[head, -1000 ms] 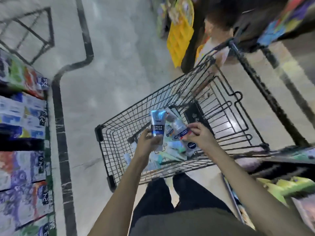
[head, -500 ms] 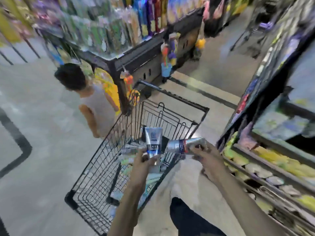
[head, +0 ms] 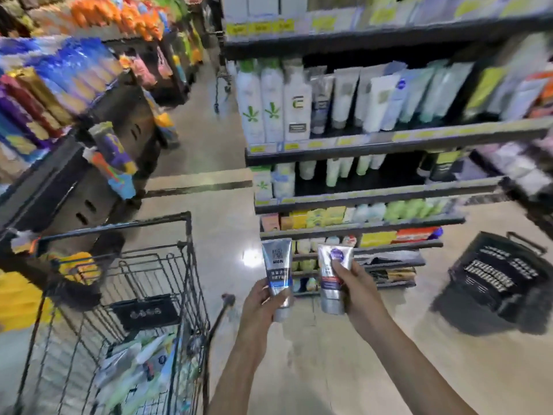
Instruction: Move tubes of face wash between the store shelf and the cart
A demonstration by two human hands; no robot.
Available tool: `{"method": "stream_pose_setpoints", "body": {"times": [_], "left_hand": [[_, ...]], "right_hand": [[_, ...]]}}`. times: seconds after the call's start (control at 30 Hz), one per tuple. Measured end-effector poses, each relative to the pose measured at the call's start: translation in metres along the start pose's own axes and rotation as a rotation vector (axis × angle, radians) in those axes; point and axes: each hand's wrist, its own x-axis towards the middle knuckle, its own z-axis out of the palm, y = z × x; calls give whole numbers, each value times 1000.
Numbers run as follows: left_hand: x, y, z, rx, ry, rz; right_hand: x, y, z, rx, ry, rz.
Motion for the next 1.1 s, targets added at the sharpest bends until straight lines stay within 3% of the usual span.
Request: {"method": "stream_pose_setpoints", "body": {"times": [0.17,0.47,0.73,1.1], "left_hand": [[2,-16,116,65,-139,-41],[4,-40,284,37,-177,-33],[26,-39,356,-58,-184,-51],[105,-15,419,-15,-166,24]], "right_hand": [[-6,-52,-104,48,7,-48],[-3,-136,-239,-19,73,-94],[33,-179,-289,-8,75,-66],[126,-251,-292,-73,20,-100]]}}
